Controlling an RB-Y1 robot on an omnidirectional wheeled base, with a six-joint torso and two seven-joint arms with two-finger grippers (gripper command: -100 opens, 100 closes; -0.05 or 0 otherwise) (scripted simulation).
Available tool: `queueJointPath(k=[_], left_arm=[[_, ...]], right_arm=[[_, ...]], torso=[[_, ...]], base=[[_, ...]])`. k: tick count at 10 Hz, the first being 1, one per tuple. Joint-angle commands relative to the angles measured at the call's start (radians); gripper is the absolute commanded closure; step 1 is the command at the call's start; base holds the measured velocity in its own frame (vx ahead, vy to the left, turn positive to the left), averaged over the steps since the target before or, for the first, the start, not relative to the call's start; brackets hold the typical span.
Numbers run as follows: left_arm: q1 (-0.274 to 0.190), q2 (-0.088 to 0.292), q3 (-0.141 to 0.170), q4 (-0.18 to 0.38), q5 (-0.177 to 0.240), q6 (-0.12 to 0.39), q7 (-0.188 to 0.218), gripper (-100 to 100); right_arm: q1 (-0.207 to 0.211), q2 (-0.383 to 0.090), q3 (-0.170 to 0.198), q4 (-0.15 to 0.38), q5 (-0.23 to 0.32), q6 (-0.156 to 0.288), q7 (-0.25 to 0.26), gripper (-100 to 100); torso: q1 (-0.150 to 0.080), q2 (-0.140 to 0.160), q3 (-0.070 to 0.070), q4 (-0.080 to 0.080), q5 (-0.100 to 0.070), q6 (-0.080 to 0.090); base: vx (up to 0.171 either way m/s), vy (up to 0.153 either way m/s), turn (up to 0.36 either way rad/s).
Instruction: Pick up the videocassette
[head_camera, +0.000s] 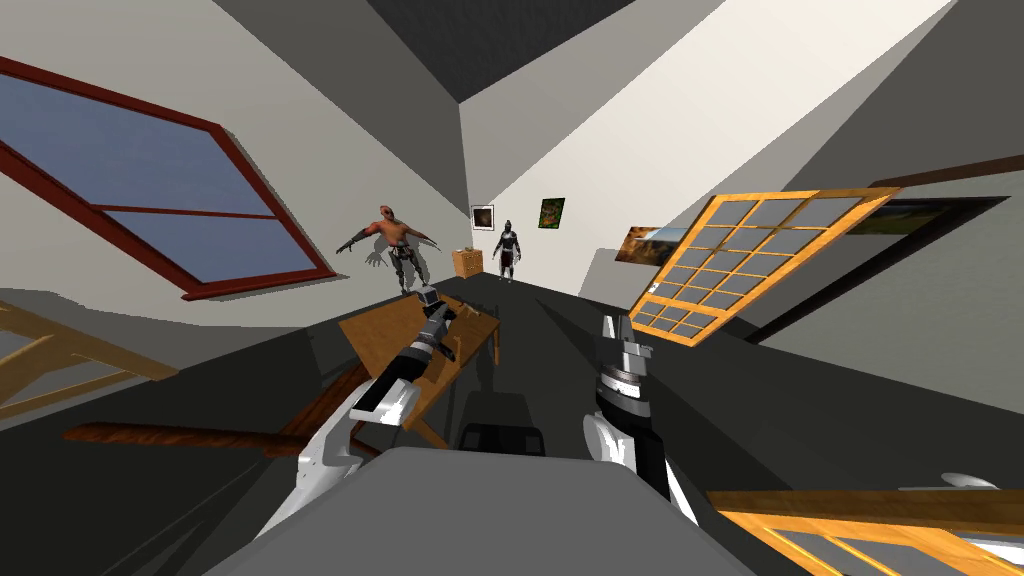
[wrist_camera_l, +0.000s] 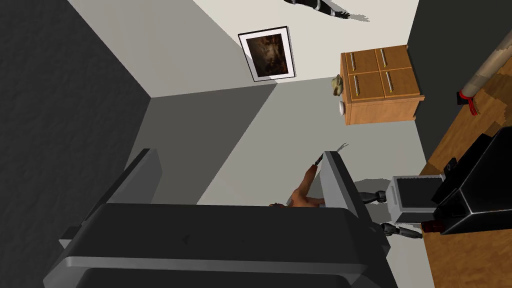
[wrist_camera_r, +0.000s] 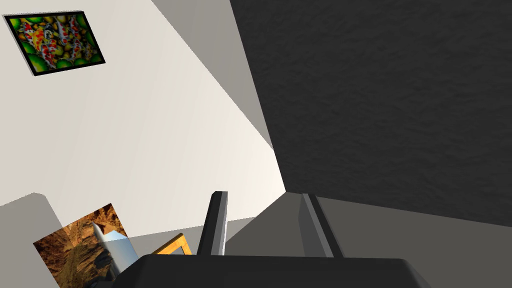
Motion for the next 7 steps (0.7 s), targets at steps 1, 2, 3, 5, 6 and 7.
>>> queueJointPath(k=[1,2,3,5,6,7], left_arm=[[-0.002,0.007,0.002,-0.001,0.005,0.031,0.0,-100],[-0.013,0.03,-0.001,0.026,0.022,0.07,-0.012,-100],[-0.013,0.03,-0.001,0.026,0.022,0.091,-0.012,-100],[-0.025,0.055,-0.005,0.054,0.041,0.151,-0.025,-100],[-0.037,0.08,-0.009,0.085,0.062,0.185,-0.038,-100],[-0.037,0.08,-0.009,0.085,0.062,0.211,-0.038,-100]], right_arm=[[0.0,0.0,0.0,0.0,0.0,0.0,0.0,0],[0.0,0.0,0.0,0.0,0.0,0.0,0.0,0],[0.0,0.0,0.0,0.0,0.0,0.0,0.0,0],[0.0,0.0,0.0,0.0,0.0,0.0,0.0,0],[0.0,0.0,0.0,0.0,0.0,0.0,0.0,0],[0.0,0.0,0.0,0.0,0.0,0.0,0.0,0]], torso=[[0.0,0.0,0.0,0.0,0.0,0.0],[0.0,0.0,0.0,0.0,0.0,0.0],[0.0,0.0,0.0,0.0,0.0,0.0],[0.0,0.0,0.0,0.0,0.0,0.0],[0.0,0.0,0.0,0.0,0.0,0.0],[0.0,-0.001,0.0,0.0,0.0,0.0]], base=[[0.0,0.0,0.0],[0.003,0.004,-0.091],[0.004,0.007,-0.063],[0.008,0.009,-0.065],[0.011,0.008,-0.072],[0.01,0.007,-0.047]])
